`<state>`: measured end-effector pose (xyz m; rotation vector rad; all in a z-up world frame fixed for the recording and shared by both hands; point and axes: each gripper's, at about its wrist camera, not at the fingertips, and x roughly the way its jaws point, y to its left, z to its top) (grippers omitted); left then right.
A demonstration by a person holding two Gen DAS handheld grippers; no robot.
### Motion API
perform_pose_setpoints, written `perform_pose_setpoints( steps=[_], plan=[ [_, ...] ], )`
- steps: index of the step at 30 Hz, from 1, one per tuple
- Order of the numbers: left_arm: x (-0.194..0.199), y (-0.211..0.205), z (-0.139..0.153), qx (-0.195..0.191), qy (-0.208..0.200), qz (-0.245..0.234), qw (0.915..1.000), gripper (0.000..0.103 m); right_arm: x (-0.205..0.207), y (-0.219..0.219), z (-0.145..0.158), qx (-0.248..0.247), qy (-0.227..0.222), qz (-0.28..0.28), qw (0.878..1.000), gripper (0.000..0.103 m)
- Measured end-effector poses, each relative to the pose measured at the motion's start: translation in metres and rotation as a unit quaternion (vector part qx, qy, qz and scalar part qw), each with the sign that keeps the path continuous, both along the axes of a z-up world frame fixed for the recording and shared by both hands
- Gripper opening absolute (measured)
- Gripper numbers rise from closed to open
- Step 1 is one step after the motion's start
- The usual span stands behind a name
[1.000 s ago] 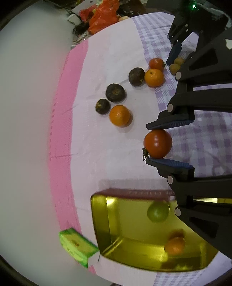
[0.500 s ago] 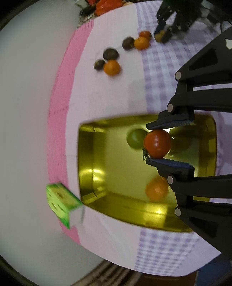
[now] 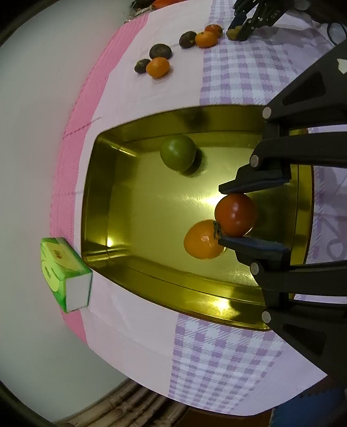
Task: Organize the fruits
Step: 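Carry red tomato into tray and release with left tool while right tool grasps kiwi, then carry brown kiwi over the tin tray with right tool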
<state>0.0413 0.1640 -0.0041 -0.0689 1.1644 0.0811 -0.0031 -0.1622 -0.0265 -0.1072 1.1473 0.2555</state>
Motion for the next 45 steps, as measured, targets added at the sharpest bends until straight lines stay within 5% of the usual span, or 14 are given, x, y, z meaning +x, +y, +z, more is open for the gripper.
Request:
perform_pose_setpoints(
  steps=[12, 14, 30, 39, 45],
  plan=[
    [0.005, 0.006, -0.019, -0.005, 0.033, 0.016, 0.9993, 0.028, -0.002, 0.004, 0.001, -0.015, 0.008, -0.007, 1.0, 0.036],
    [0.007, 0.006, -0.024, -0.004, 0.04, 0.018, 0.999, 0.028, -0.002, 0.004, 0.001, -0.015, 0.009, -0.01, 1.0, 0.026],
    [0.009, 0.009, -0.036, -0.006, 0.044, 0.022, 0.9988, 0.03, -0.002, 0.004, 0.008, -0.006, 0.005, -0.023, 1.0, 0.026],
    [0.004, 0.017, -0.021, -0.028, 0.022, 0.028, 0.999, 0.048, -0.001, 0.014, 0.028, 0.004, -0.013, -0.01, 1.0, 0.026],
    [-0.005, 0.033, 0.01, -0.037, -0.04, 0.043, 0.9976, 0.059, 0.005, 0.04, 0.043, 0.009, -0.026, 0.021, 0.999, 0.026]
  ],
)
